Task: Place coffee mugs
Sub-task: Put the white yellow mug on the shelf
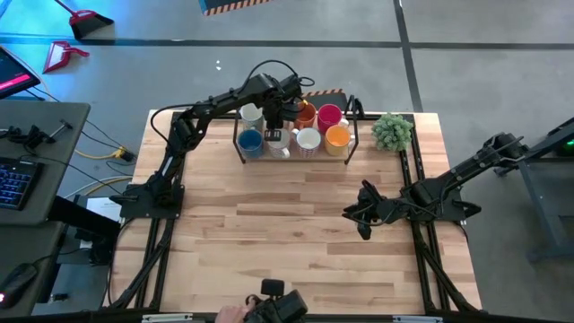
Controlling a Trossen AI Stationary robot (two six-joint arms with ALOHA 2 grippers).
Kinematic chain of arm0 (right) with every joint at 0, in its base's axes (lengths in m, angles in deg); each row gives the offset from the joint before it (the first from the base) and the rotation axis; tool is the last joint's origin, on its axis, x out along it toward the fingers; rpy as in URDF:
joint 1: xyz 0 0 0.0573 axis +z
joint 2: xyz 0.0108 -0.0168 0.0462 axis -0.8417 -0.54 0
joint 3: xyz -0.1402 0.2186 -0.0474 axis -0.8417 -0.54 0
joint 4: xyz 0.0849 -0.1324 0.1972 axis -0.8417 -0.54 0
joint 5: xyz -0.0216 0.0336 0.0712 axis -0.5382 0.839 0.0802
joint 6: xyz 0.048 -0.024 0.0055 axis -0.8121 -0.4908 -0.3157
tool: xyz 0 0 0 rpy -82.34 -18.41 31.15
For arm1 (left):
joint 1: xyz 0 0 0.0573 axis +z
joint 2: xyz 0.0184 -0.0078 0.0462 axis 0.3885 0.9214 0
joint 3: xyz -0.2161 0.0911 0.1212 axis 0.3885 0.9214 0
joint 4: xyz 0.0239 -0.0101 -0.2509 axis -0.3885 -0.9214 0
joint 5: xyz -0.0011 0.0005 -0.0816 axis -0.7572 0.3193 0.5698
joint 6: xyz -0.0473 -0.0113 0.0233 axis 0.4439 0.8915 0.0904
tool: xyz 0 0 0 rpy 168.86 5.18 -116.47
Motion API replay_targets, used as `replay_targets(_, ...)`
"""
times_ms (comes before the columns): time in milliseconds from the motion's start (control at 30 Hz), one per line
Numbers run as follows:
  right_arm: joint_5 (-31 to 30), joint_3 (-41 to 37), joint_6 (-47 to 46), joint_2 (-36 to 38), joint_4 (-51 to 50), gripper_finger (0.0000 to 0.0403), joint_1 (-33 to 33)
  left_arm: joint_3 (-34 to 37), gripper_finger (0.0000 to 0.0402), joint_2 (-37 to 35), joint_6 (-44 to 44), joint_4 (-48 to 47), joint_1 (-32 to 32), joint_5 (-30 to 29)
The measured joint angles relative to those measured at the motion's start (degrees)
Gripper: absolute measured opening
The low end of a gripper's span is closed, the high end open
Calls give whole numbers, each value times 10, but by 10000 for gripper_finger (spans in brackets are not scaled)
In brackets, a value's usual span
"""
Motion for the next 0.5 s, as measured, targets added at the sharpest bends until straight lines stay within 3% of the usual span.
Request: replay_targets(500, 0, 0, 0, 0, 0, 78, 0, 0, 86, 0, 7, -1, 0, -29)
